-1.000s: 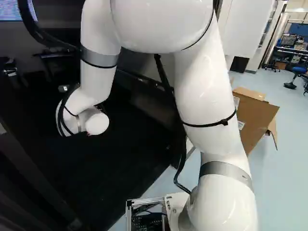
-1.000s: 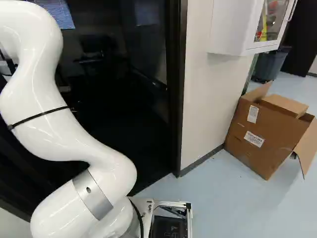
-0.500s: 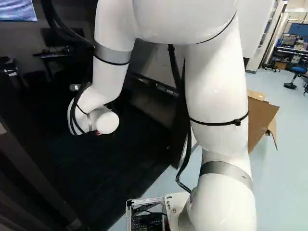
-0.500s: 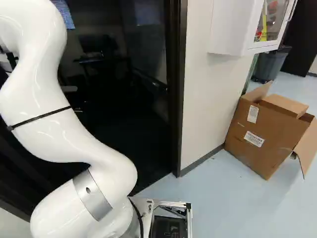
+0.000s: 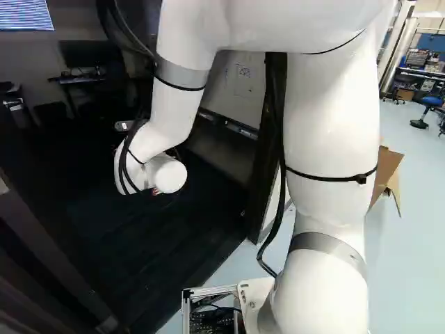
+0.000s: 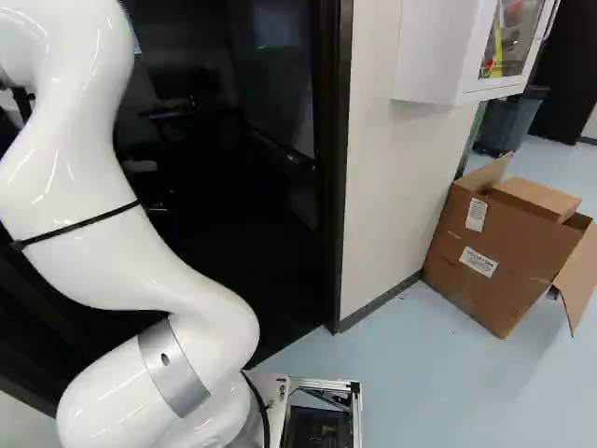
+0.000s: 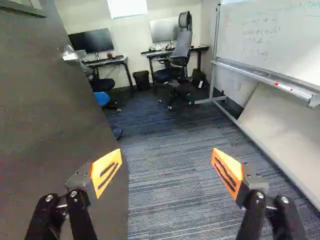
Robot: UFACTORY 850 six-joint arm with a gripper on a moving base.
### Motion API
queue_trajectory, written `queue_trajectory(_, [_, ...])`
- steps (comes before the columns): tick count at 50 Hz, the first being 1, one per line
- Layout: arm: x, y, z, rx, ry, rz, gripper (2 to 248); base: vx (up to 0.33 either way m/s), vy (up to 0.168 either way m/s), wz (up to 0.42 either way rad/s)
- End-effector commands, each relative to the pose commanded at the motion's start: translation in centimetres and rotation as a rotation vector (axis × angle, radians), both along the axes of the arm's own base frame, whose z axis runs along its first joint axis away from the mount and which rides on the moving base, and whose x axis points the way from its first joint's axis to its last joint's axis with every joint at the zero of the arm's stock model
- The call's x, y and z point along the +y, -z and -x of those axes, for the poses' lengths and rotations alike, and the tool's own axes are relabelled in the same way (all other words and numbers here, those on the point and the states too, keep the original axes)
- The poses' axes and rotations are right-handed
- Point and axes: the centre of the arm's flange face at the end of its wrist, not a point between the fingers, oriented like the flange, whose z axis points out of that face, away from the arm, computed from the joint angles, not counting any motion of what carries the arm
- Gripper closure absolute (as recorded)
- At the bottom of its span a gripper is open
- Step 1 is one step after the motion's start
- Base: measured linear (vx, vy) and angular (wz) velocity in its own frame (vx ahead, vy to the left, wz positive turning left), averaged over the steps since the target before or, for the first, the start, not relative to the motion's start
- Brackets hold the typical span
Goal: Open the door and move inside
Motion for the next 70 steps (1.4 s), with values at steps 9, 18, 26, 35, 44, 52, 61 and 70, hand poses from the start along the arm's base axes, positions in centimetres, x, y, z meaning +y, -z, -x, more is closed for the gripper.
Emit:
queue_trajectory(9, [-1.4,-0.1,0.2,-0.005,0.002,0.006,3,0.000,0.000,0.000])
queue_trajectory(18, [-2.8,-0.3,0.5,-0.014,0.001,0.011,3,0.000,0.000,0.000])
queue_trajectory(26, [-4.0,-0.4,0.7,-0.024,-0.003,0.015,3,0.000,0.000,0.000])
queue_trajectory(35, [-5.3,-0.6,1.0,-0.037,-0.009,0.020,3,0.000,0.000,0.000])
queue_trajectory(44, [-6.6,-0.7,1.3,-0.049,-0.015,0.025,3,0.000,0.000,0.000])
queue_trajectory(52, [-7.7,-0.9,1.6,-0.060,-0.020,0.029,3,0.000,0.000,0.000])
queue_trajectory(61, [-9.0,-1.0,2.0,-0.073,-0.025,0.033,3,0.000,0.000,0.000])
queue_trajectory(70, [-10.3,-1.0,2.3,-0.078,-0.020,0.038,3,0.000,0.000,0.000])
